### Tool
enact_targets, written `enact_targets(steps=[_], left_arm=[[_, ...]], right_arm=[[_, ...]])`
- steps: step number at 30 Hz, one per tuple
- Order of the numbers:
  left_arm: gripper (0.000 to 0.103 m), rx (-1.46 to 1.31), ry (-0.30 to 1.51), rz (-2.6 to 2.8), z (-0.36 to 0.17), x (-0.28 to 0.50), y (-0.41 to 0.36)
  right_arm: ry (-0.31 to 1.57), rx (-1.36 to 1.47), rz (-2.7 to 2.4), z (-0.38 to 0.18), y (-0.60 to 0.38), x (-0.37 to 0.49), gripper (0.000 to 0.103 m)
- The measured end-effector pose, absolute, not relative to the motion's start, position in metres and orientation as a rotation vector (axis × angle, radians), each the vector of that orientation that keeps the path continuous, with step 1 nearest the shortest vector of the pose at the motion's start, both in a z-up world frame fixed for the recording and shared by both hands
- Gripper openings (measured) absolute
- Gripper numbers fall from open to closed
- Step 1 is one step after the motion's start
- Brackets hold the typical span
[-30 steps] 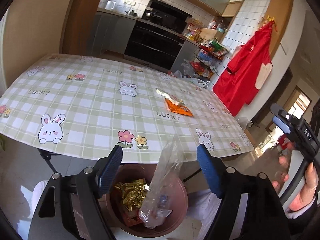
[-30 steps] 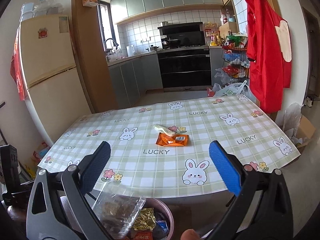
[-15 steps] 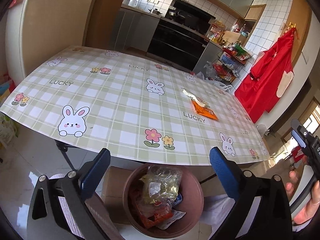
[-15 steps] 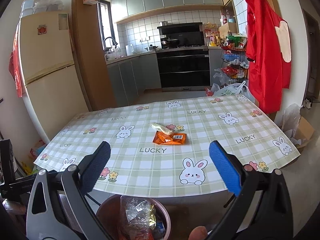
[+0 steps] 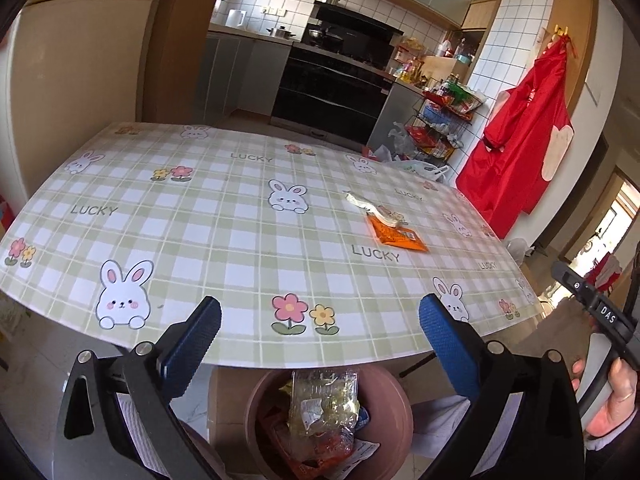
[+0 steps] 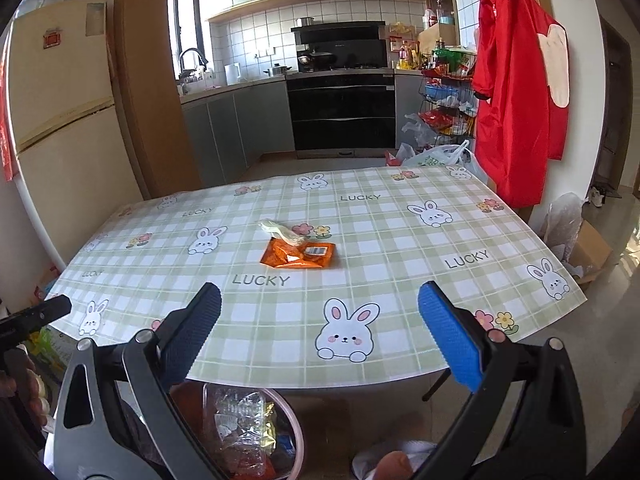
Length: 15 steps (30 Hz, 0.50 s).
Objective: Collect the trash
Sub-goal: 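Reach the right gripper to the orange snack packet and grasp it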
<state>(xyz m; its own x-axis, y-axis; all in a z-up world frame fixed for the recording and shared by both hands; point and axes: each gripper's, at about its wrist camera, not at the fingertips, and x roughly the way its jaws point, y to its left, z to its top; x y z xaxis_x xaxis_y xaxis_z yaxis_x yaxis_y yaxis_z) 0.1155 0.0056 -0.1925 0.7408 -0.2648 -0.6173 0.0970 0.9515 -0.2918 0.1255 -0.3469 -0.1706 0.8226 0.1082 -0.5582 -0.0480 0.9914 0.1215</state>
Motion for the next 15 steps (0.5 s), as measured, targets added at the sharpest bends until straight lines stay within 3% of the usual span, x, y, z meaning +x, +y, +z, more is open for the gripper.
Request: enact_targets(steps=[7,15], left_arm=[[0.097,-0.223,0.760,-0.269,-0.199,0.172,-0.029],[0.097,-0.211,0.794,-0.257,-0.209,0.241,-0.040]], right_arm=[[0.628,0.140,0.123,-0.191,-0.366,0.161,0.097],[0.705,-0.174,0.261,-0.234,-0.340,0.255,0.095]])
